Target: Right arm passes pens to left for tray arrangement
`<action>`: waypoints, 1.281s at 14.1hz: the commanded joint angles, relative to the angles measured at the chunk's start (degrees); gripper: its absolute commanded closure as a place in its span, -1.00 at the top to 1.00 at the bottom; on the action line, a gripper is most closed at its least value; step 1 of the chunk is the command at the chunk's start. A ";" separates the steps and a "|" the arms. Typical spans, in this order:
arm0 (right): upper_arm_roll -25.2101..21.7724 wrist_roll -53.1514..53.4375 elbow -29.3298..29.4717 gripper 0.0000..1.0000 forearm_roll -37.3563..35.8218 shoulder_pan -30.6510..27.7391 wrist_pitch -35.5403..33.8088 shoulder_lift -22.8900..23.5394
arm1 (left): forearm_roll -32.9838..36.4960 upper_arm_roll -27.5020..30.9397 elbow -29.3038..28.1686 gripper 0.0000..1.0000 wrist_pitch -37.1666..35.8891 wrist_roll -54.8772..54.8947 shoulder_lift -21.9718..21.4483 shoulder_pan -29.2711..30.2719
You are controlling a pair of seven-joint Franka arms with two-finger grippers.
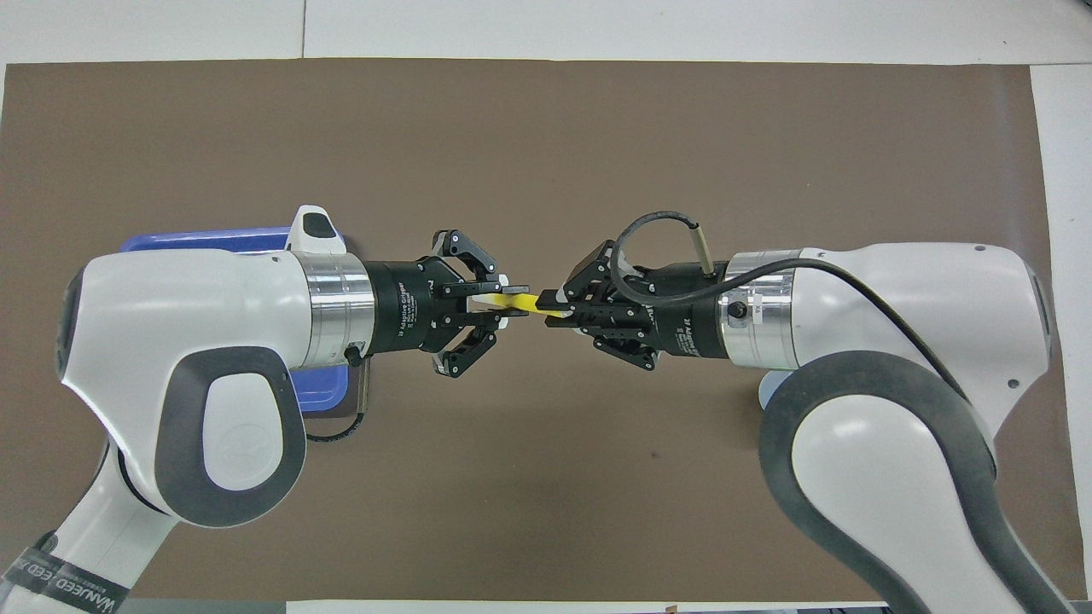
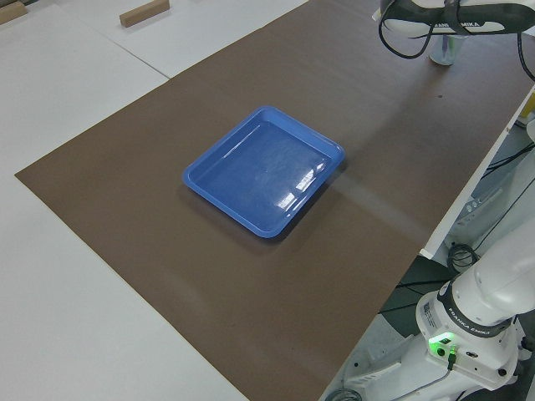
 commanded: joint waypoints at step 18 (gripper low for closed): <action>0.12 -40.79 -0.74 1.00 -44.88 -16.03 -23.66 -4.83 | 15.78 0.41 -1.86 -1.00 -10.41 33.18 2.03 14.58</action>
